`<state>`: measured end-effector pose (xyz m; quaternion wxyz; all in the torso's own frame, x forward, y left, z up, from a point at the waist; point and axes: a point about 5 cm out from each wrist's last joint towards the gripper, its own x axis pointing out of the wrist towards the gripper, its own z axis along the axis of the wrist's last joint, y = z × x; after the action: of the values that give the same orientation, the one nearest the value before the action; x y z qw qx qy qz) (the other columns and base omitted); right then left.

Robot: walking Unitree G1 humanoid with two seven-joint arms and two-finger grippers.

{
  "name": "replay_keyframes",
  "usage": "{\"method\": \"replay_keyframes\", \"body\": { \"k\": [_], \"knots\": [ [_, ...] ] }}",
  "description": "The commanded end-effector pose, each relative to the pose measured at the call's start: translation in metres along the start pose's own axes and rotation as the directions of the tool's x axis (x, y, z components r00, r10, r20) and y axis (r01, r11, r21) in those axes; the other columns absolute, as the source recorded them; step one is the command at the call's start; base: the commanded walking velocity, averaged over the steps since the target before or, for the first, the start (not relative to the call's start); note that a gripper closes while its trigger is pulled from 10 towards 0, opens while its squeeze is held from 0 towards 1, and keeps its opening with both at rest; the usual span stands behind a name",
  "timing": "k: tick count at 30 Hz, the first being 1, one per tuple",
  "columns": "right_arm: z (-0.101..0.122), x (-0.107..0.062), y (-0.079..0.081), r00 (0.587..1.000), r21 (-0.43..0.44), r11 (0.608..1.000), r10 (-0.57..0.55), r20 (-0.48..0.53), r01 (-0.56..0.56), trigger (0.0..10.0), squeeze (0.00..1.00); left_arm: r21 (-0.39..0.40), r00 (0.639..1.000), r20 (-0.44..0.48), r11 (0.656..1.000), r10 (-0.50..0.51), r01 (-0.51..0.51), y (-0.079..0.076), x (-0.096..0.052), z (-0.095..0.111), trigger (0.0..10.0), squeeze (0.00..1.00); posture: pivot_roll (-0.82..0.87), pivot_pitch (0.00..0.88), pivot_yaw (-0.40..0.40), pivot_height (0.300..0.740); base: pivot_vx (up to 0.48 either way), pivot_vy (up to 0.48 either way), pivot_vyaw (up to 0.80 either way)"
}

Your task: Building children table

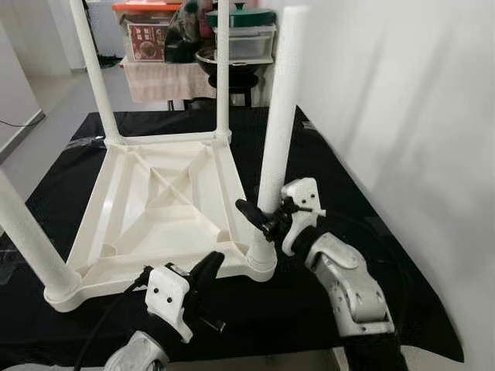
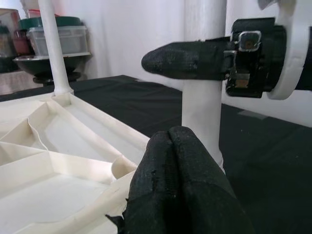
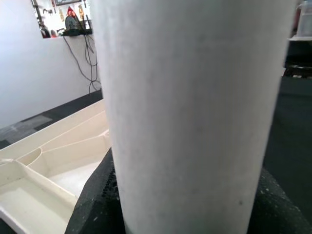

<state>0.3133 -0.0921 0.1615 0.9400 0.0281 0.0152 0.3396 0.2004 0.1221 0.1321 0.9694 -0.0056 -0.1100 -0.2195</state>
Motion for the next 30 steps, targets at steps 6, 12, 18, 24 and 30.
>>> {"method": "replay_keyframes", "body": {
  "k": [6, 12, 18, 24, 30],
  "knots": [
    [-0.029, -0.007, -0.002, 0.987, 0.102, 0.994, 0.04, -0.153, -0.025, 10.0, 0.0, 0.0, 1.0, -0.009, 1.0, 0.005, -0.005, 0.001, 0.001, -0.002, 10.0, 0.0, -0.05, 0.014, -0.049, 0.74, 0.0, 0.0, 0.0],
    [-0.001, -0.004, -0.008, 0.966, 0.029, 0.969, 0.247, -0.079, -0.245, 10.0, 1.0, -0.003, 1.0, -0.012, 1.0, -0.002, 0.002, 0.0, 0.003, -0.004, 10.0, 0.0, -0.04, 0.003, -0.053, 0.74, 0.0, 0.0, 0.0],
    [0.015, 0.003, -0.029, 0.859, -0.045, 0.867, 0.482, -0.172, -0.496, 10.0, 0.36, -0.001, 1.0, -0.012, 1.0, 0.001, -0.001, -0.001, 0.004, -0.004, 10.0, 0.0, -0.03, 0.001, -0.058, 0.74, 0.0, 0.0, 0.0],
    [0.021, 0.012, -0.04, 0.835, -0.022, 0.847, 0.518, -0.184, -0.531, 10.0, 0.0, 0.0, 1.0, -0.016, 1.0, 0.001, -0.001, -0.002, 0.003, -0.005, 10.0, 0.0, 0.0, 0.0, -0.064, 0.74, 0.0, 0.0, 0.0],
    [0.023, 0.02, -0.046, 0.819, 0.001, 0.837, 0.536, -0.205, -0.547, 8.9, 0.0, 0.001, 1.0, -0.018, 1.0, 0.002, -0.002, -0.004, 0.002, -0.006, 10.0, 0.0, 0.01, 0.0, -0.066, 0.74, 0.0, 0.0, 0.0]
  ]
}}
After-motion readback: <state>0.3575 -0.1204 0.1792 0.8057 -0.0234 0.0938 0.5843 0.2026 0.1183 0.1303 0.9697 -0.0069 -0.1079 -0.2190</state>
